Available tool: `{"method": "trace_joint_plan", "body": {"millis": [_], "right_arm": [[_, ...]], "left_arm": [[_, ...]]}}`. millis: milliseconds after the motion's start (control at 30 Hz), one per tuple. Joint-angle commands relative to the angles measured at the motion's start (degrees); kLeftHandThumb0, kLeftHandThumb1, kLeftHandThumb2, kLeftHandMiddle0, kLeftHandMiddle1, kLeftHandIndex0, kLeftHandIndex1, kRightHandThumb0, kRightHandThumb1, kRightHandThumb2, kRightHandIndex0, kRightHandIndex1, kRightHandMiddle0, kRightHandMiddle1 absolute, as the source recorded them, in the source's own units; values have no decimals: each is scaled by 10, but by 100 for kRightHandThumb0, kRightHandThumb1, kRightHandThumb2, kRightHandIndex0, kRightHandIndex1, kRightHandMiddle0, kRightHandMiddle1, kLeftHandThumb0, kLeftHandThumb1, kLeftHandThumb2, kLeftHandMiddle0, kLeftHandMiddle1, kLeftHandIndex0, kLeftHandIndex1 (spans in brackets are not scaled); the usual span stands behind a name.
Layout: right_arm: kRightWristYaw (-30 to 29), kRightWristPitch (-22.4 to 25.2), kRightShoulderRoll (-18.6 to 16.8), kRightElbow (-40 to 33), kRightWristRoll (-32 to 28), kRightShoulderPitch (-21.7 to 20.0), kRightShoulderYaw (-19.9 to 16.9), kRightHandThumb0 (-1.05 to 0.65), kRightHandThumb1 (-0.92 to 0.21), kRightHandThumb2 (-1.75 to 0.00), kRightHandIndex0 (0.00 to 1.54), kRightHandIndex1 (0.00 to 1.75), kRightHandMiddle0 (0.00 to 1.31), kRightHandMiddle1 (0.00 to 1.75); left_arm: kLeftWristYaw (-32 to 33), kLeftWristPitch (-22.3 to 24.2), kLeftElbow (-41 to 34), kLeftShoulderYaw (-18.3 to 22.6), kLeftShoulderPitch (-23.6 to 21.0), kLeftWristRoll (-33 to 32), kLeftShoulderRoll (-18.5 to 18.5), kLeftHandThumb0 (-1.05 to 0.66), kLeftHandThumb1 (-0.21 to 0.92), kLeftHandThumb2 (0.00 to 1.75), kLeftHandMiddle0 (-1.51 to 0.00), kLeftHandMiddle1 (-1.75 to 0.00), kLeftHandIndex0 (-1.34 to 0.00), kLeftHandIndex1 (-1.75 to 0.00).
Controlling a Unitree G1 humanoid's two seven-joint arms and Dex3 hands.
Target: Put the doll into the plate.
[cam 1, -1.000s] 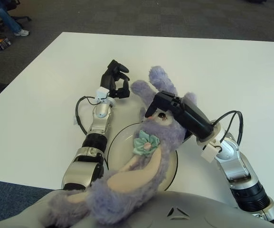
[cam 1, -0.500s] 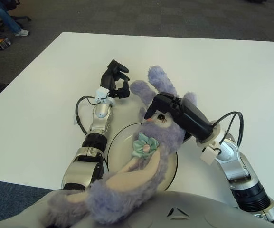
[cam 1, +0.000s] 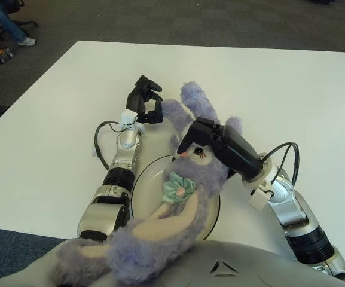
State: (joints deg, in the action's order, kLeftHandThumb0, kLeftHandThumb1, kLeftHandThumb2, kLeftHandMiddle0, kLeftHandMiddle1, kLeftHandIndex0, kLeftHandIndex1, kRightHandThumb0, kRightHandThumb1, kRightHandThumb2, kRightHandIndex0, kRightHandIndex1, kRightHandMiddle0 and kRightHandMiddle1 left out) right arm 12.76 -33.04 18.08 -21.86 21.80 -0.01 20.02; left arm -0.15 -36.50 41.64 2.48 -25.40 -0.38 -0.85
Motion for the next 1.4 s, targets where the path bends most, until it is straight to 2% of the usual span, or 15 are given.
{"method": "trace_joint_plan", "body": {"millis": [0,133,300,467,533,600,633,733,933,1367], "right_arm": [[12,-24,3,-10,8,-16,15,0,-28,-121,84,124,51,175],[8,-51,9,-19,50,-33,13,0,-30,-117,82,121,51,175],[11,-56,14,-39,81,-38,12,0,-37,-109,77,121,48,175],[3,-60,19,-50,114,-37,3,0,-38,-108,77,121,48,175],[1,-61,18,-55,129,-38,2,0,-35,-122,60,152,48,175],[-2,-67,19,-58,137,-41,0,0,-34,-117,70,136,49,175],[-4,-70,19,-58,138,-42,0,0,-32,-124,63,150,50,175],[-6,-77,21,-63,146,-46,-3,0,-30,-131,55,166,51,175],[2,-78,29,-76,165,-53,-7,0,-32,-131,50,173,49,175],[4,-101,48,-66,168,-74,-7,0,-41,-121,43,173,42,175]], "left_arm": [[3,-7,44,-5,53,11,9,-1,36,128,-47,-175,-46,-175],[4,-6,45,-5,52,10,12,-1,36,128,-47,-175,-46,-175],[6,-8,47,-5,50,12,13,-1,35,129,-48,-175,-46,-175],[7,-14,51,-6,48,13,14,-1,34,130,-49,-175,-47,-175],[6,-17,53,-5,47,12,14,-1,34,131,-49,-175,-47,-175],[5,-19,54,-5,47,11,14,-1,33,131,-49,-175,-47,-175],[4,-20,55,-6,47,11,15,-1,33,131,-49,-175,-47,-175],[3,-21,55,-5,46,9,16,-1,33,131,-49,-175,-47,-175],[-2,-22,55,-4,47,5,17,-1,33,131,-49,-175,-48,-175],[-8,-23,53,-4,46,1,20,-1,33,131,-49,-175,-48,-175]]}}
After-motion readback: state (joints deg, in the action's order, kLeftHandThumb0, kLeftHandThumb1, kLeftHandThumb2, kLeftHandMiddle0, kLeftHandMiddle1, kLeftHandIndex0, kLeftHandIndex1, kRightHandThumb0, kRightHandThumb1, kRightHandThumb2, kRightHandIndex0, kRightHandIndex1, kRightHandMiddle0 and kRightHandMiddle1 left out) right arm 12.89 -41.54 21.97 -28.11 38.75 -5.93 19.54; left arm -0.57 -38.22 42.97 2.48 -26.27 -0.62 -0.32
